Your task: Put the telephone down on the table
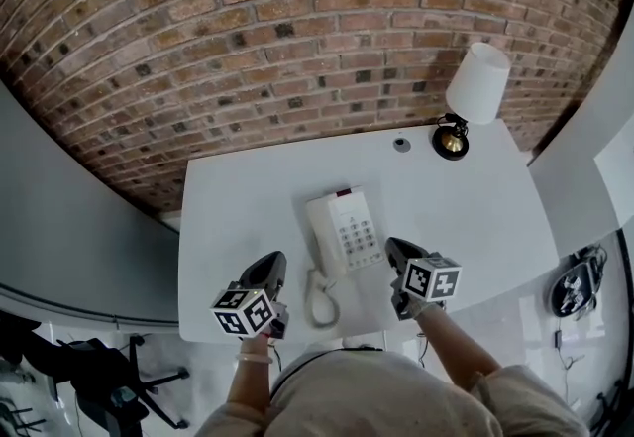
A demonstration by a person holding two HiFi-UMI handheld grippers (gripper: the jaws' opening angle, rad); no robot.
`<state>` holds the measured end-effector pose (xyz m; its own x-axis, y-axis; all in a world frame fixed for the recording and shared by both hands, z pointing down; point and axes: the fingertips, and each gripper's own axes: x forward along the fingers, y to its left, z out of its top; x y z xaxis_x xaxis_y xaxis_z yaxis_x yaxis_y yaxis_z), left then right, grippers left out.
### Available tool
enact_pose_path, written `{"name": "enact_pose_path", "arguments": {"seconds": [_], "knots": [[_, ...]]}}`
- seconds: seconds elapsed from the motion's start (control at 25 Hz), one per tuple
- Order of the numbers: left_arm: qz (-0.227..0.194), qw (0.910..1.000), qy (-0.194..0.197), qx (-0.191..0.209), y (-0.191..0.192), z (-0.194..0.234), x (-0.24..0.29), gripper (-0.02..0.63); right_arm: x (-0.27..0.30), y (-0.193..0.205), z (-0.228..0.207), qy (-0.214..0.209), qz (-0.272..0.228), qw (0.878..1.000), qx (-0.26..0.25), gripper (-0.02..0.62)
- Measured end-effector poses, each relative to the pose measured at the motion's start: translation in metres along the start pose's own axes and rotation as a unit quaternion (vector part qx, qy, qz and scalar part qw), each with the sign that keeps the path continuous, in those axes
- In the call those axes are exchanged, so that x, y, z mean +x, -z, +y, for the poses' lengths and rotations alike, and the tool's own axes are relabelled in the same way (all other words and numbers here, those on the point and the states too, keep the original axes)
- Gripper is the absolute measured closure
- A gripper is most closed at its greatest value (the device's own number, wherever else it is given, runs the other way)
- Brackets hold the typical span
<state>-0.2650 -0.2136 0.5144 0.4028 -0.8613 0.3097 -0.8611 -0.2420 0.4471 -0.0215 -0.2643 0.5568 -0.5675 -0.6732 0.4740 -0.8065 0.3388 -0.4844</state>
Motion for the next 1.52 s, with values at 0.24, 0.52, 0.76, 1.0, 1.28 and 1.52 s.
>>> {"name": "enact_pose_path", "arguments": {"seconds": [0.24, 0.52, 0.76, 1.0, 1.28, 1.52], "knots": [[-0.037, 0.9956, -0.038, 0.078, -0.021, 0.002, -0.012, 0.601, -0.008, -0.026, 0.008, -0.014, -0.04, 0.993, -0.106, 0.591], [-0.101, 0.9837, -0.068, 0.133, -0.06, 0.0, -0.027, 0.601, -0.022, -0.06, 0.034, -0.041, -0.093, 0.966, -0.239, 0.591], [-0.125, 0.976, -0.081, 0.159, -0.086, -0.004, -0.035, 0.601, -0.039, -0.091, 0.046, -0.049, -0.145, 0.956, -0.252, 0.591], [-0.164, 0.9637, -0.093, 0.189, -0.115, -0.018, -0.052, 0.601, -0.061, -0.117, 0.055, -0.051, -0.182, 0.945, -0.267, 0.591], [-0.165, 0.9608, -0.101, 0.199, -0.113, -0.022, -0.057, 0.601, -0.067, -0.119, 0.05, -0.049, -0.188, 0.948, -0.254, 0.591], [-0.163, 0.9613, -0.11, 0.194, -0.11, -0.018, -0.061, 0.601, -0.067, -0.117, 0.048, -0.052, -0.188, 0.949, -0.248, 0.591]]}}
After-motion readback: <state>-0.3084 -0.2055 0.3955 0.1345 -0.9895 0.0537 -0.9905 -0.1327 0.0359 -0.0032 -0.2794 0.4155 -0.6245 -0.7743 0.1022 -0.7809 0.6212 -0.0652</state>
